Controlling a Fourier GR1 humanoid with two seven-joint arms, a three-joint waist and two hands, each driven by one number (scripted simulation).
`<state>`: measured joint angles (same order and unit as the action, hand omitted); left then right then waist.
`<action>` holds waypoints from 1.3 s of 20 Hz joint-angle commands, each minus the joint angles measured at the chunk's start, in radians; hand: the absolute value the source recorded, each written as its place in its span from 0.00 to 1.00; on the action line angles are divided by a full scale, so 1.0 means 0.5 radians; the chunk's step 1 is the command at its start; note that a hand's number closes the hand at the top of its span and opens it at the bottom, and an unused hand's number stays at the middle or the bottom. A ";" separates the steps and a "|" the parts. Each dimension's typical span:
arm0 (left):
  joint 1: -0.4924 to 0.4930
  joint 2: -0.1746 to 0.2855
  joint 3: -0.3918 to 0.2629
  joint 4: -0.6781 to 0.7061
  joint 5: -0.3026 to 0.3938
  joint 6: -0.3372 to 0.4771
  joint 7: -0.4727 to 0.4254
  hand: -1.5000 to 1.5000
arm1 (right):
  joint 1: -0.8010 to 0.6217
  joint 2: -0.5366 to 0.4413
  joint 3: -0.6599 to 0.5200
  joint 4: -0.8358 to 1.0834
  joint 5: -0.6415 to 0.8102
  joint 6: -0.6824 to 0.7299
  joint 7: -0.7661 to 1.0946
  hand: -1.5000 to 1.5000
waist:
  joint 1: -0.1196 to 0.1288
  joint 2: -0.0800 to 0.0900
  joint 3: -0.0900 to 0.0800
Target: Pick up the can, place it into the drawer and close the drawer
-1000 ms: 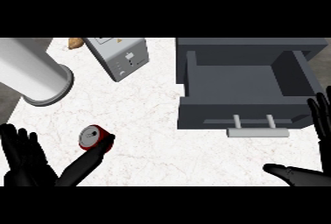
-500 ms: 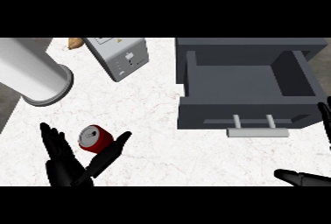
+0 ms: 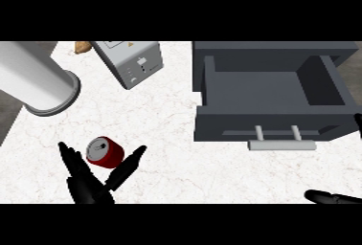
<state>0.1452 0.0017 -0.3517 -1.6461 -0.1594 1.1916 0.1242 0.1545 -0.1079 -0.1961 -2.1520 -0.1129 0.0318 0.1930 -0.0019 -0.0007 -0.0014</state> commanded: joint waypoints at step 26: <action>-0.374 0.018 0.657 1.421 1.712 -0.779 -1.784 0.00 | 0.149 0.117 -0.117 -0.170 -0.024 0.177 0.001 0.00 | -0.005 0.001 0.003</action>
<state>-0.0111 0.0023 -0.0699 -1.0026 0.7040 0.8679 -0.7588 0.1730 -0.1055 -0.2860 -2.2187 -0.1584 0.1049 0.2440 -0.0039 0.0001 -0.0007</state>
